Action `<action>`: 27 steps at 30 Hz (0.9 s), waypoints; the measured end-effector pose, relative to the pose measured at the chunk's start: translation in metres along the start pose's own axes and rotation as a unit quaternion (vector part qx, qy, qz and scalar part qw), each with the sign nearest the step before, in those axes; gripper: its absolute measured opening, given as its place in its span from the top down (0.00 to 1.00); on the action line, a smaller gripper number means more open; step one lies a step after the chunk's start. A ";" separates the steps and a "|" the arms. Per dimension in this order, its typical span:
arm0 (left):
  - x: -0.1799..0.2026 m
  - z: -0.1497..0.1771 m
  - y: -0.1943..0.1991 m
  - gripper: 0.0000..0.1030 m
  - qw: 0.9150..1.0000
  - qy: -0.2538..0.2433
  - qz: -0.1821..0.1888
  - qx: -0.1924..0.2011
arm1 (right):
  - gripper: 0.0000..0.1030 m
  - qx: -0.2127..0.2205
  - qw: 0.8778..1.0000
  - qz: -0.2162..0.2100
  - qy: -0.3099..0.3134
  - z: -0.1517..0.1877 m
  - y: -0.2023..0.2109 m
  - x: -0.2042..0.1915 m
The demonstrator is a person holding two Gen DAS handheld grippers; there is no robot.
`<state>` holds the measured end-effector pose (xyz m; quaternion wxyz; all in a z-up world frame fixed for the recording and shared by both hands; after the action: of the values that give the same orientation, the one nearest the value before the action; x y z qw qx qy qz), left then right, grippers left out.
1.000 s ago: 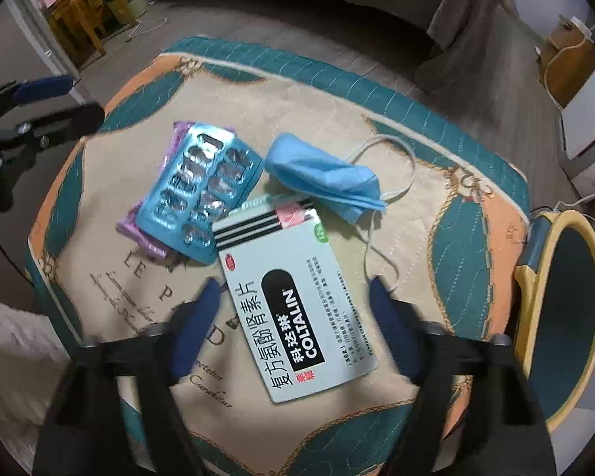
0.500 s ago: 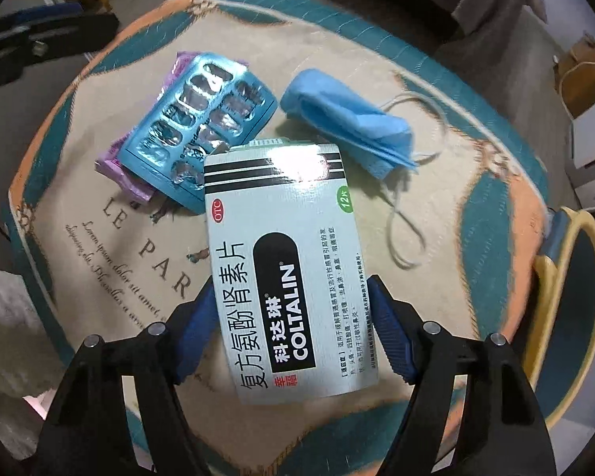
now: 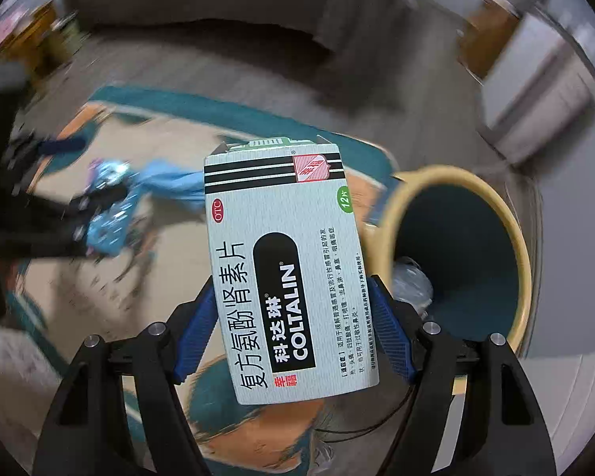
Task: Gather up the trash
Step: 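Carry the COLTALIN box over the wastebasket with the right tool while the left tool grasps the blue mask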
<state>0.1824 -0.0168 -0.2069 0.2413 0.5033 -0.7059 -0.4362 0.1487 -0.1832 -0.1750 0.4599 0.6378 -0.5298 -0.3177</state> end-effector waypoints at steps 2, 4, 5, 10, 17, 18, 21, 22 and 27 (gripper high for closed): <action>0.013 -0.005 -0.008 0.09 1.000 -0.015 0.009 -0.001 | 0.30 -0.007 1.000 0.003 -0.020 -0.001 -0.006 0.016; 0.023 -0.009 -0.015 0.19 0.999 -0.027 0.020 -0.002 | 0.30 -0.010 0.999 0.005 -0.030 0.000 -0.013 0.025; 0.027 -0.009 -0.019 0.26 0.999 -0.032 0.023 -0.006 | 0.30 -0.011 0.999 0.005 -0.033 0.000 -0.015 0.029; 0.039 -0.002 -0.044 0.58 0.998 -0.052 0.011 -0.040 | 0.30 -0.010 0.999 -0.002 -0.038 -0.002 -0.020 0.028; 0.042 -0.021 -0.030 0.81 0.999 -0.043 0.023 -0.009 | 0.30 0.015 0.998 0.000 -0.067 -0.002 -0.006 0.054; 0.045 -0.026 -0.026 0.81 0.999 -0.046 0.022 -0.001 | 0.30 0.018 0.997 0.002 -0.078 -0.003 -0.004 0.062; 0.056 -0.043 -0.013 0.81 0.998 -0.044 0.026 0.024 | 0.30 0.028 0.993 0.016 -0.110 -0.001 0.001 0.093; 0.062 -0.049 -0.008 0.81 0.998 -0.045 0.030 0.033 | 0.30 0.030 0.992 0.024 -0.119 0.000 0.003 0.103; 0.107 -0.079 0.015 0.81 0.994 -0.071 0.050 0.064 | 0.30 0.039 0.980 0.043 -0.192 0.014 0.008 0.164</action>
<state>0.1968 -0.1429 -0.1649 0.1797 0.4494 -0.7719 -0.4122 0.1720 -0.3456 -0.1592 0.3378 0.5589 -0.6473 -0.3931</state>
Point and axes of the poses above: each gripper's, at about its wrist camera, not at the fingertips, and y roughly against the way its jaws point, x to its right, z to its underside, the point moved 9 cm from there along -y, roughly the way its jaws point, and after that the axes turned 5 degrees about -y, right-handed, at the moved point
